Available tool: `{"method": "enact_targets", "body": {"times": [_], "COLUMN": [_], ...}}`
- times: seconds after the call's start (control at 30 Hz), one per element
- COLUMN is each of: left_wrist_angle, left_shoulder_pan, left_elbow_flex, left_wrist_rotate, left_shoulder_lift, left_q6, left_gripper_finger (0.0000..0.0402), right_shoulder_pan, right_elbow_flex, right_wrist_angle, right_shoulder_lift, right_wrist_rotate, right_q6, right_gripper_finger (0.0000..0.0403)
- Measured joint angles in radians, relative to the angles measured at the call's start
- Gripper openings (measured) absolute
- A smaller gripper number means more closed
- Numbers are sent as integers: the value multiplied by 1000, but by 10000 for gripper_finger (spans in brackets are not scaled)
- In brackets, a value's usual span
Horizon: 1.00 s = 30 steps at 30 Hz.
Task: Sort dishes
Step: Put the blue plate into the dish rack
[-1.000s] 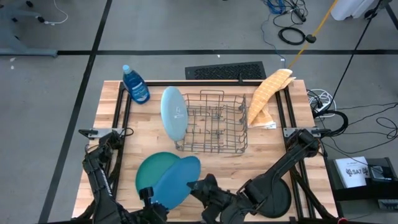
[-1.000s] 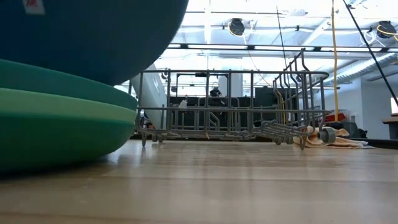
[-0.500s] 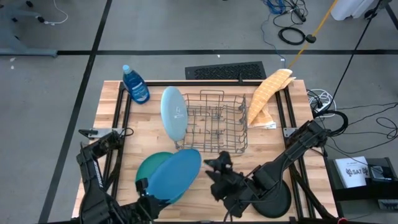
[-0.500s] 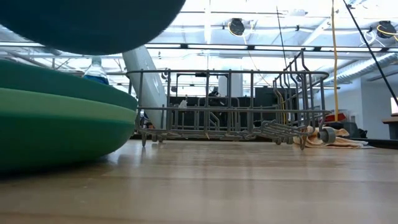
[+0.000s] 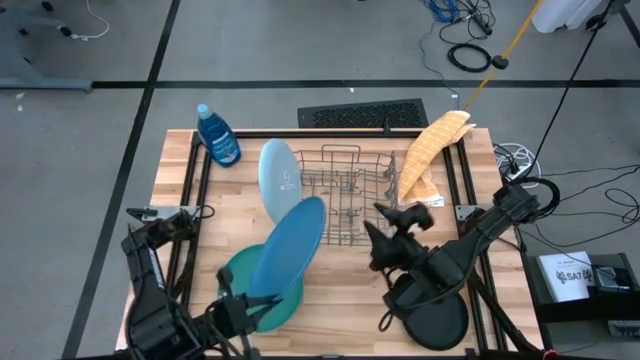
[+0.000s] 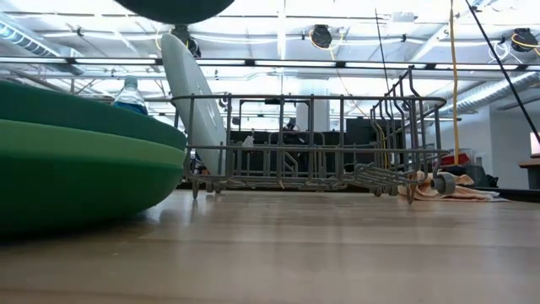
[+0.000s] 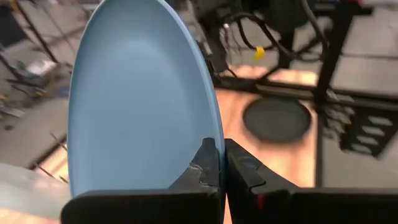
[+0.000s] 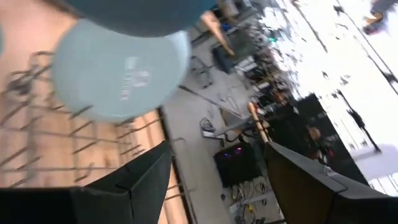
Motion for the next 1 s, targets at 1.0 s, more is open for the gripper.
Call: {"method": "enact_targets", "body": {"times": [1.0], "left_wrist_angle": [1012], "left_shoulder_pan": [462], "left_elbow_flex": [-4], "left_wrist_rotate": [314], "left_shoulder_lift": [-70], "left_q6": [1017], "left_gripper_finger": [0], "right_shoulder_pan": [89], "right_elbow_flex": [-89], "right_wrist_angle": [-97], "right_shoulder_lift": [-62], "right_wrist_rotate": [35], "right_q6": [107], "right_gripper_finger": [224]}}
